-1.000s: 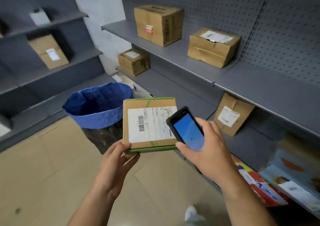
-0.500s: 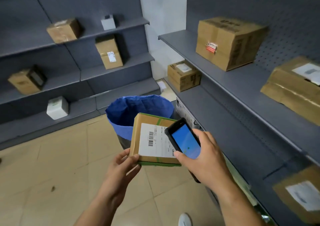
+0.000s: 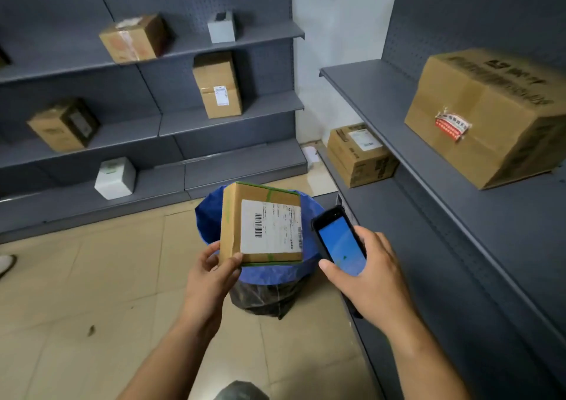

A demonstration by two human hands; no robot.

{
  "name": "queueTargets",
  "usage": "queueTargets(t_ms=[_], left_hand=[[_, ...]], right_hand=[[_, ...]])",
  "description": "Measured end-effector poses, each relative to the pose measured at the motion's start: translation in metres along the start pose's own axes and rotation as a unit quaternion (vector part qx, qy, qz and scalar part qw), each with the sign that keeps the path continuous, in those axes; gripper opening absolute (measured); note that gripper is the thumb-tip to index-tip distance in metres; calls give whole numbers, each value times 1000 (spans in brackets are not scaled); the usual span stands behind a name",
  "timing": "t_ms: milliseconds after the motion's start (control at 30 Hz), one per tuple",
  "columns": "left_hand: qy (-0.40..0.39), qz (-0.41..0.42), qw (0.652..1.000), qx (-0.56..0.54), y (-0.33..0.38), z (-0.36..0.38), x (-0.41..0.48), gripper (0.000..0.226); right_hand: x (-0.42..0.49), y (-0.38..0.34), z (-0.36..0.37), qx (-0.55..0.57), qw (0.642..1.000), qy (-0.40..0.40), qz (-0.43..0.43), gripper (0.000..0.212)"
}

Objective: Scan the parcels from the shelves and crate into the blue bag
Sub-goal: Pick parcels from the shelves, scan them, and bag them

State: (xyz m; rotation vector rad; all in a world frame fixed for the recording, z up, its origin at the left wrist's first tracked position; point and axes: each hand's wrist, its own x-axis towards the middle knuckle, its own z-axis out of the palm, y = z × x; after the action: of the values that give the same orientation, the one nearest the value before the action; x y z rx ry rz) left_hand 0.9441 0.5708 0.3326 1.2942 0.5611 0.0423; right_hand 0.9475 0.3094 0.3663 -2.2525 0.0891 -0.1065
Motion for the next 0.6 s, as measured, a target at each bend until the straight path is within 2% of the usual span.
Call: queueTargets(t_ms=[167,333,467,600], left_hand=[[25,-10,1000,-13,-3,-20,94,36],[-16,-22,1000,1,2,-36,176,13],[-19,-34,999,17,2,-56,227,14],[6,-110,993,32,-13,-71,272,21]], right_hand=[[56,-8,47,-26,999,13,34,76],[110,-15,105,-72,991,6,109,78],[147,-23,150,-106,984,-26,138,70],[167,-35,186,-127,975,-44,176,67]])
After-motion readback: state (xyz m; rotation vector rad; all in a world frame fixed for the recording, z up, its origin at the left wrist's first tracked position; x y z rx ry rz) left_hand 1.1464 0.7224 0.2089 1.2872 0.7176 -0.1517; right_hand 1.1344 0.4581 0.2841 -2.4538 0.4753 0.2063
